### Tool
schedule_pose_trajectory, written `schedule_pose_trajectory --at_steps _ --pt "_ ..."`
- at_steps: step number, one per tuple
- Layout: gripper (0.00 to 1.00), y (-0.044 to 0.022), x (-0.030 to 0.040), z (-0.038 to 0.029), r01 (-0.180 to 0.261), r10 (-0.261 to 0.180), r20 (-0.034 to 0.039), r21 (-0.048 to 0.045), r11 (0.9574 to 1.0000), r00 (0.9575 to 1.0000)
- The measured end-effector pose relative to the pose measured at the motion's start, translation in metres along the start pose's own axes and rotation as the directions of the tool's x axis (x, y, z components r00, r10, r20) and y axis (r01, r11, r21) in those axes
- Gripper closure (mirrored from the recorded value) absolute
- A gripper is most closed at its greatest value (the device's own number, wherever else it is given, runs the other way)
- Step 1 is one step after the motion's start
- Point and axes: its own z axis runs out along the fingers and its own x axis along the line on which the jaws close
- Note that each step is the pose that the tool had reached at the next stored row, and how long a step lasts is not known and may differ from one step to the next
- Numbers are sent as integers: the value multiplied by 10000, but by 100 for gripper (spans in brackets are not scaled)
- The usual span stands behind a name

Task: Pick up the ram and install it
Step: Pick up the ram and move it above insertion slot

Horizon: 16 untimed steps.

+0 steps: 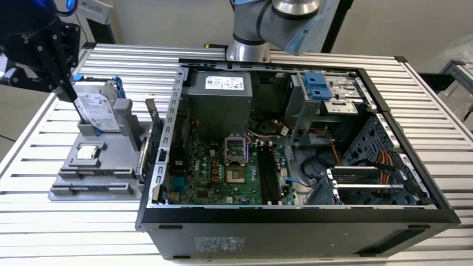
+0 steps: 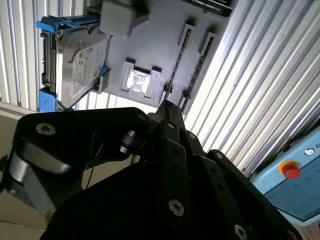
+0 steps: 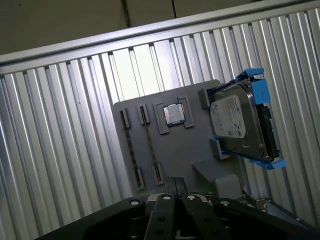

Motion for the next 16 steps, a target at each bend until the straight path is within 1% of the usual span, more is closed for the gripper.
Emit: schedule_pose_trajectory --at_steps 4,7,13,16 --pt "100 -1 0 0 382 -382 -22 -4 9993 9993" --pt "100 0 0 0 711 -711 -39 8 9975 9975" --pt "100 0 0 0 1367 -1366 -73 31 9906 9906" --pt "100 0 0 0 1599 -1599 -86 23 9871 9871"
